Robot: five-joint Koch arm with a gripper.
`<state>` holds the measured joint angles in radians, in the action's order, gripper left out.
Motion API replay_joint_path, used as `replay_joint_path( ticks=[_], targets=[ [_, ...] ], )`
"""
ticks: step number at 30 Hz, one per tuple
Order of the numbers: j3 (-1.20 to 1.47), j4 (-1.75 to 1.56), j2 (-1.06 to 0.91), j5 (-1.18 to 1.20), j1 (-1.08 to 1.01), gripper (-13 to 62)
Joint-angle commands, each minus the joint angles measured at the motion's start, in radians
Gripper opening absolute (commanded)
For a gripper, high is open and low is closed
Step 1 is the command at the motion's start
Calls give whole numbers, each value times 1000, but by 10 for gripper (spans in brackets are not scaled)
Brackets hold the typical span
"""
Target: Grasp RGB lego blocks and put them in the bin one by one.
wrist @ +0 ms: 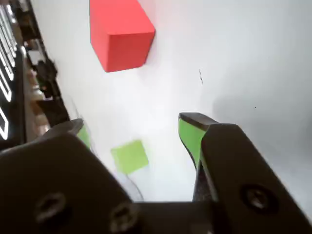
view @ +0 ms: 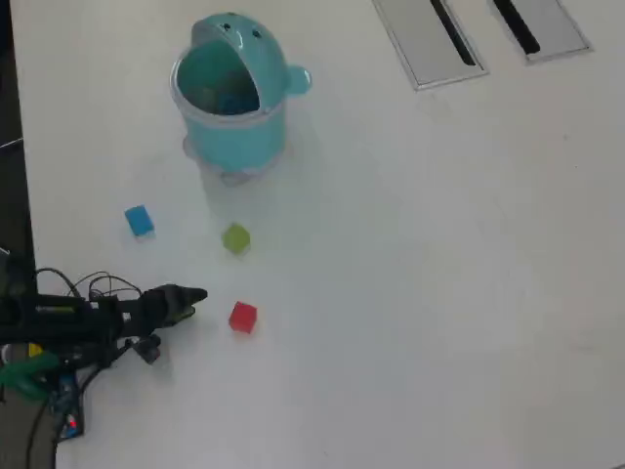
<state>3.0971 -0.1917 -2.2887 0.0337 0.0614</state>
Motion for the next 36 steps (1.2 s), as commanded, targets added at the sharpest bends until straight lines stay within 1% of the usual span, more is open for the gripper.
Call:
replay_joint_path(
  ticks=[1, 15, 19, 28, 36],
  targets=[
    [74, -12, -63, -5, 0, 338],
    [74, -20, -63, -9, -5, 338],
    [60, -66, -64, -37, -9, 338],
    [60, -233, -63, -156, -35, 338],
    [35, -434, -63, -322, -49, 329]
  ],
)
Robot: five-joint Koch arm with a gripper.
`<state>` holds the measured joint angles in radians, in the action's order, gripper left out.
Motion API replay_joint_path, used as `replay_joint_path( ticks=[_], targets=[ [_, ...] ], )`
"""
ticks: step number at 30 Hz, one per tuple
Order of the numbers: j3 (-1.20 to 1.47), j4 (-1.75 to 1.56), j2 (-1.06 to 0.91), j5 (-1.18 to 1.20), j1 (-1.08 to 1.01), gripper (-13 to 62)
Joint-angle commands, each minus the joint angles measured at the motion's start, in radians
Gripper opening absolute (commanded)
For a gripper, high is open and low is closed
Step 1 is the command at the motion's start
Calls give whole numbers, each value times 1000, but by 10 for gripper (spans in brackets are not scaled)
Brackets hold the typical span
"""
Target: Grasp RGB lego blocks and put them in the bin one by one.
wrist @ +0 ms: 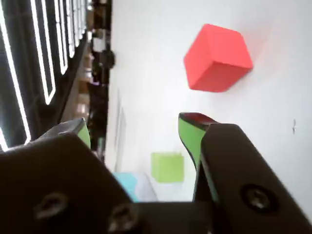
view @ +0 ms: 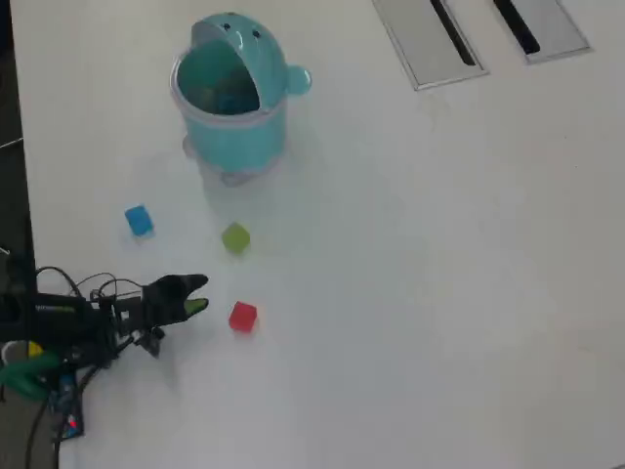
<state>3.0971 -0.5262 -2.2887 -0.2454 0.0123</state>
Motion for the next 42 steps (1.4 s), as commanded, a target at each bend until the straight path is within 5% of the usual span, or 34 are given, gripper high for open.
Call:
replay_joint_path(
  ticks=[1, 23, 42],
  targets=[
    [28, -100, -63, -49, 0, 329],
    [-270, -41, -6, -640, -17, 314],
    [-531, 385, 163, -1255, -66, 316]
  ],
)
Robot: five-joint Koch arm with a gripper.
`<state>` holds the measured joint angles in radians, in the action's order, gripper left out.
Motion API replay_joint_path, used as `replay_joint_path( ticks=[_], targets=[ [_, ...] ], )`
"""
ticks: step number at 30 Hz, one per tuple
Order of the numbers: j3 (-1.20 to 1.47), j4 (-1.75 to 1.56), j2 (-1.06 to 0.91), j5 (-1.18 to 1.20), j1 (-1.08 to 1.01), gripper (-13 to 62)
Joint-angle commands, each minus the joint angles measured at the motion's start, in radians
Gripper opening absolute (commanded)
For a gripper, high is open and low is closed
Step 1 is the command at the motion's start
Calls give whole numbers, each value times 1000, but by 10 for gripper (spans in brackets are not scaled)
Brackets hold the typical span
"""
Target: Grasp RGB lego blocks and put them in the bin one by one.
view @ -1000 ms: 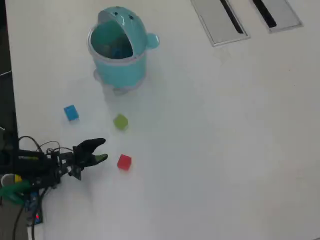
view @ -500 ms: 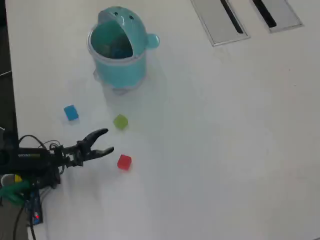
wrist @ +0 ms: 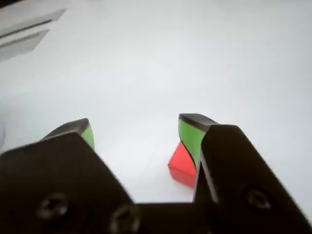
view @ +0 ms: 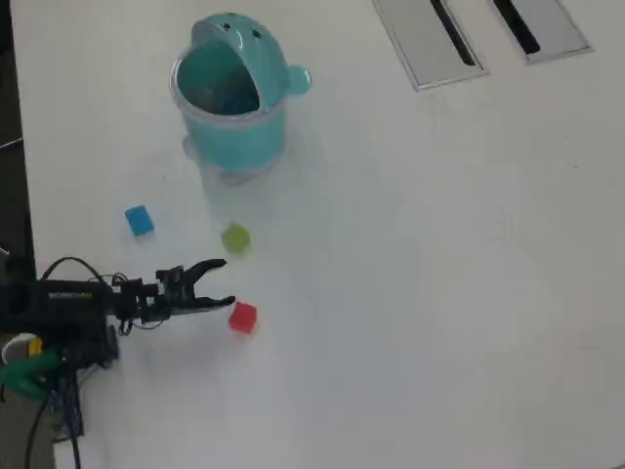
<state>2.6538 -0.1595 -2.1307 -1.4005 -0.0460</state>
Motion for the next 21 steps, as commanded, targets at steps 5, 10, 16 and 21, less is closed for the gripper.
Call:
replay_joint_path(
  ticks=[5, 10, 16, 21],
  targets=[
    [-110, 75, 60, -178, -44, 316],
    [-198, 179, 147, -236, -75, 316],
    [-227, 192, 236, -268, -109, 316],
    [-250, 190, 324, -291, -132, 316]
  ],
)
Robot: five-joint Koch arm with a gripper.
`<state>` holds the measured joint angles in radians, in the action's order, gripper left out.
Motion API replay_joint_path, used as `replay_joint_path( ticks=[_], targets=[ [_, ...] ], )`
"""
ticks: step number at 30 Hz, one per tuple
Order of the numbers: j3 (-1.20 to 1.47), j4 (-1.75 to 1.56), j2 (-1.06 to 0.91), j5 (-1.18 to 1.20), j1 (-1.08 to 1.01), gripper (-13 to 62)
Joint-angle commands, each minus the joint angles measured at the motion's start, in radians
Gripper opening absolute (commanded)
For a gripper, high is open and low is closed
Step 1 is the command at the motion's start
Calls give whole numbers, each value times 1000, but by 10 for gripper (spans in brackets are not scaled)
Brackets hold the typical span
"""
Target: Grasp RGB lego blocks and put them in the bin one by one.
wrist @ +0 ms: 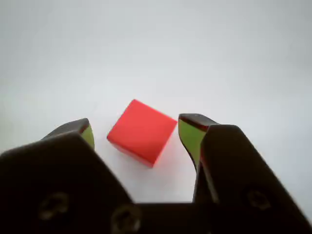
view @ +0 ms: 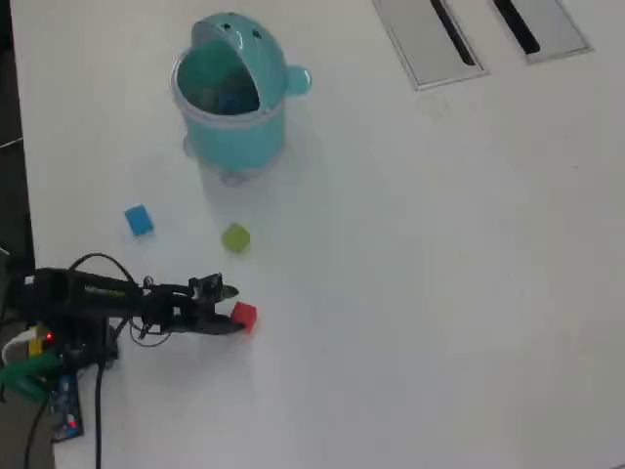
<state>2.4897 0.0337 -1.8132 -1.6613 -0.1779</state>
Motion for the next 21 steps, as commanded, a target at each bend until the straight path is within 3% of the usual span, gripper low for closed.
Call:
replay_joint_path(
  ticks=[1, 21],
  targets=[
    [-94, -3, 20, -31, -3, 316],
    [-150, -109, 267, -14, -17, 281]
  ],
)
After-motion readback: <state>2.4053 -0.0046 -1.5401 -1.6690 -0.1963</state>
